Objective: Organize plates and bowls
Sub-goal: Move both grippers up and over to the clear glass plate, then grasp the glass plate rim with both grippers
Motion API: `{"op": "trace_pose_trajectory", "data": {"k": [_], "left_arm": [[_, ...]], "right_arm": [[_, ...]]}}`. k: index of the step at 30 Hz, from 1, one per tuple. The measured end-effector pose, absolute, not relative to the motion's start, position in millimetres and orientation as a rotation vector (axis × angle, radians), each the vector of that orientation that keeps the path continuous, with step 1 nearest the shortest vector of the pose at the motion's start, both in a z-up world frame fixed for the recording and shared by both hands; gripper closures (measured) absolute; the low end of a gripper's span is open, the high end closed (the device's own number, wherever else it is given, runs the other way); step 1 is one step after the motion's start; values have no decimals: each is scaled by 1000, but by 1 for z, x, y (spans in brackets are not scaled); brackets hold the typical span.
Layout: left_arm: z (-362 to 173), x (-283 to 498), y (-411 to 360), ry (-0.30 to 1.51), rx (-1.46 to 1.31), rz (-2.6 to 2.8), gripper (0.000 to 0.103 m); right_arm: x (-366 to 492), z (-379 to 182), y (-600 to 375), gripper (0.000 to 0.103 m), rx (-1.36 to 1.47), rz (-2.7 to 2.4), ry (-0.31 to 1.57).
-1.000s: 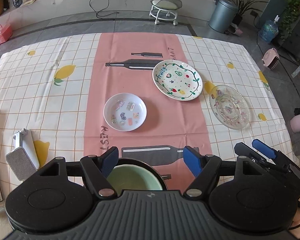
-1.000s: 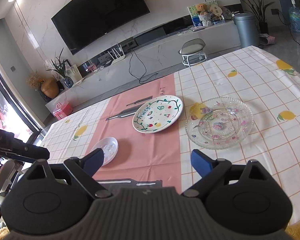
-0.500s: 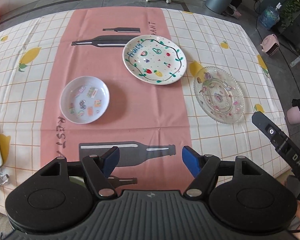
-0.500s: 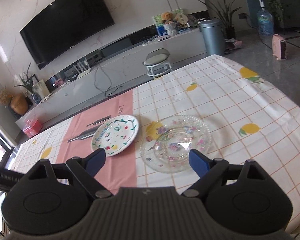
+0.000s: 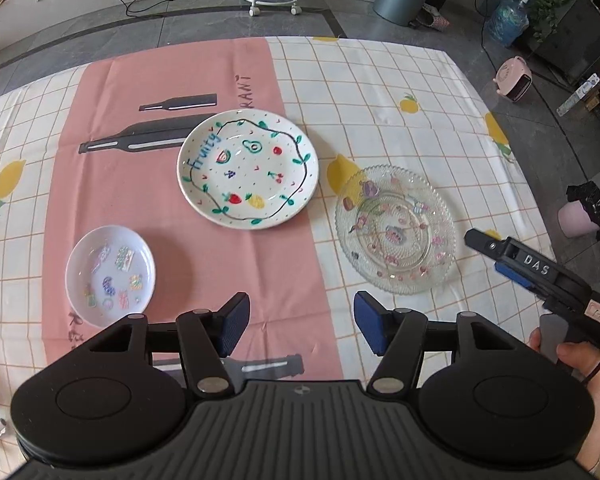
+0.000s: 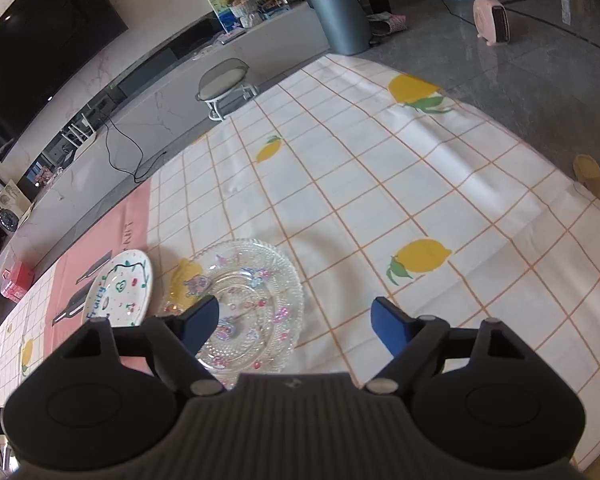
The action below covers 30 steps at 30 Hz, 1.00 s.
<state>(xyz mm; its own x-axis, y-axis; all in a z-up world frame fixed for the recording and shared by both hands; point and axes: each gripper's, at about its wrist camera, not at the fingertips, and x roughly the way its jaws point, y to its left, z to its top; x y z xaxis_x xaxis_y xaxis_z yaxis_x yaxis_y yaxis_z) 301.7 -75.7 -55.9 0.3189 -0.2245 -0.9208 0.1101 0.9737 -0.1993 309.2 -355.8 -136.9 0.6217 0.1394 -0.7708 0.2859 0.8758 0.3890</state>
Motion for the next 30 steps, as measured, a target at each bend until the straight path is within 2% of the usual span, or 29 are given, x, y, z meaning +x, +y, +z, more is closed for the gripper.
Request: {"op": "trace_pose_trajectory", "data": {"k": [5, 10, 19, 24, 26, 30], "left_arm": [[-75, 315, -86, 1279, -165, -217, 32], [-92, 316, -99, 1309, -110, -224, 32], [-118, 321, -95, 1328, -261, -190, 33], [-133, 326, -83, 1353, -350, -170, 37], [-141, 328, -76, 1373, -419, -159, 37], [-153, 329, -65, 1375, -552, -166, 37]], "right_arm": [[326, -156, -358, 24, 559, -41, 996], [332, -164, -359, 24, 533, -43, 1030], [332, -166, -360, 31, 510, -33, 966], [330, -170, -371, 58, 587, -49, 962], [329, -174, -377, 64, 648, -29, 968], [330, -178, -378, 65, 719, 22, 976]]}}
